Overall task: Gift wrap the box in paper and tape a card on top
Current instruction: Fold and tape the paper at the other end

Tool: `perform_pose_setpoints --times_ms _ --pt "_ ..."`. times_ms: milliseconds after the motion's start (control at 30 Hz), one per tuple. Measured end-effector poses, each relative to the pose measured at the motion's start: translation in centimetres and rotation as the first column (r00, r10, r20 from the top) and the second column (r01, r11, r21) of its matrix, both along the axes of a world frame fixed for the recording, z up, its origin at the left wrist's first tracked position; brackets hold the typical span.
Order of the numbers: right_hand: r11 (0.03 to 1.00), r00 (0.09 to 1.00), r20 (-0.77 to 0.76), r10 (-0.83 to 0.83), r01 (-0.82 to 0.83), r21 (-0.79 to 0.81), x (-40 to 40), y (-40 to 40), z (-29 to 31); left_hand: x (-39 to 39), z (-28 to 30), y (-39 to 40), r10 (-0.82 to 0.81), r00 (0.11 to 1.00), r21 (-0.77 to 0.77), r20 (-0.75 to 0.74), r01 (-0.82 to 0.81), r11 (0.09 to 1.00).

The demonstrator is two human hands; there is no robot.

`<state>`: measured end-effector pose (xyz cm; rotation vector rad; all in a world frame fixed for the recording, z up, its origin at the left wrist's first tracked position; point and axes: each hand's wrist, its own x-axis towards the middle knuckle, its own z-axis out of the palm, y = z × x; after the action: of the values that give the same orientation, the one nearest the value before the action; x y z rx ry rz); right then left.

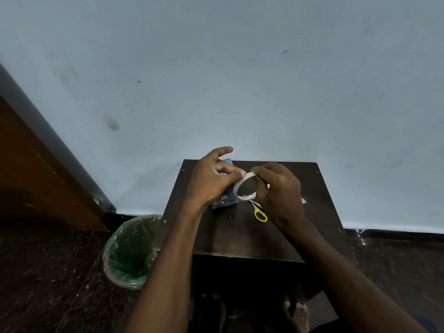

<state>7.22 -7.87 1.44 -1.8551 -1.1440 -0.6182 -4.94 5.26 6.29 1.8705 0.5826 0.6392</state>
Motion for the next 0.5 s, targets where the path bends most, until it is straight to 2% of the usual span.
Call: perform_pose_setpoints --times_ms 133,233,400,500 --pt "1.0 0.998 0.058 -0.002 0.0 0.03 0.1 0.1 0.0 -0.2 -0.1 0.3 -0.018 1.0 0.016 -0.024 0.018 1.0" --pt "1.0 0.998 0.055 0.022 -0.021 -0.019 0.6 0.0 0.1 -0.2 -0.3 0.3 -0.013 1.0 0.057 -0.025 0.015 0.998" --pt "0.932 0.995 -0.065 -0.07 0.042 -0.359 2.8 0.0 -1.3 -0.2 -1.3 1.3 0.027 0.998 0.11 0.064 -0.034 0.993" --pt "0.874 0.987 -0.106 -0.121 0.056 -0.482 3.2 0.7 -2.1 -0.7 -1.8 2.3 0.044 0.996 0.096 0.078 -0.052 0.994"
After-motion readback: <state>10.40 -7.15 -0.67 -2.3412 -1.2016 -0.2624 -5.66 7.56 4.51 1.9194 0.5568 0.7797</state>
